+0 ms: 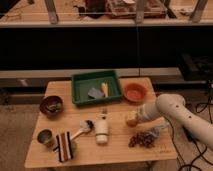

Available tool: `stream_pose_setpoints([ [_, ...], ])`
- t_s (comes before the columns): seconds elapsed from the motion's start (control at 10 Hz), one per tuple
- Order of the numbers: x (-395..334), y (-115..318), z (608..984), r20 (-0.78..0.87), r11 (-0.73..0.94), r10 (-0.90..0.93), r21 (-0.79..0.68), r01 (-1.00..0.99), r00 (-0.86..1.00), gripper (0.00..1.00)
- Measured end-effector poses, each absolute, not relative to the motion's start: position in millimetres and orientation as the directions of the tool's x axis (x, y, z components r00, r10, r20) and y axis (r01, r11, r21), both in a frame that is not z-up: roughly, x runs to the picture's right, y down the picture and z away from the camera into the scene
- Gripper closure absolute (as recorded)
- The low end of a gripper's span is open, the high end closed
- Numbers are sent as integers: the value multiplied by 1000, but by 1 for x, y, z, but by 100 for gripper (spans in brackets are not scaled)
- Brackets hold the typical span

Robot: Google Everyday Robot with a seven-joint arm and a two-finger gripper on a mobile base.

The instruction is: Place apple in red bowl

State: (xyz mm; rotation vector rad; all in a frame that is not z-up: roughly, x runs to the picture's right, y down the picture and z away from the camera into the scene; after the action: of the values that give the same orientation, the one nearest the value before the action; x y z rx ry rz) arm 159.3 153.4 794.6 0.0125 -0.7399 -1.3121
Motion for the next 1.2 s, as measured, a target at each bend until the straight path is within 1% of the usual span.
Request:
stream_pose_setpoints([
  [0.5,215,46,860,469,385,-860,337,859,202,70],
  [0.8,239,-16,888,456,458,-840,300,837,296,69],
  [0.9,245,-33,898,462,504,-817,281,817,345,62],
  [1.0,251,-42,908,470,539,-796,263,800,382,53],
  [1.2,257,-47,923,485,580,-766,240,778,422,33],
])
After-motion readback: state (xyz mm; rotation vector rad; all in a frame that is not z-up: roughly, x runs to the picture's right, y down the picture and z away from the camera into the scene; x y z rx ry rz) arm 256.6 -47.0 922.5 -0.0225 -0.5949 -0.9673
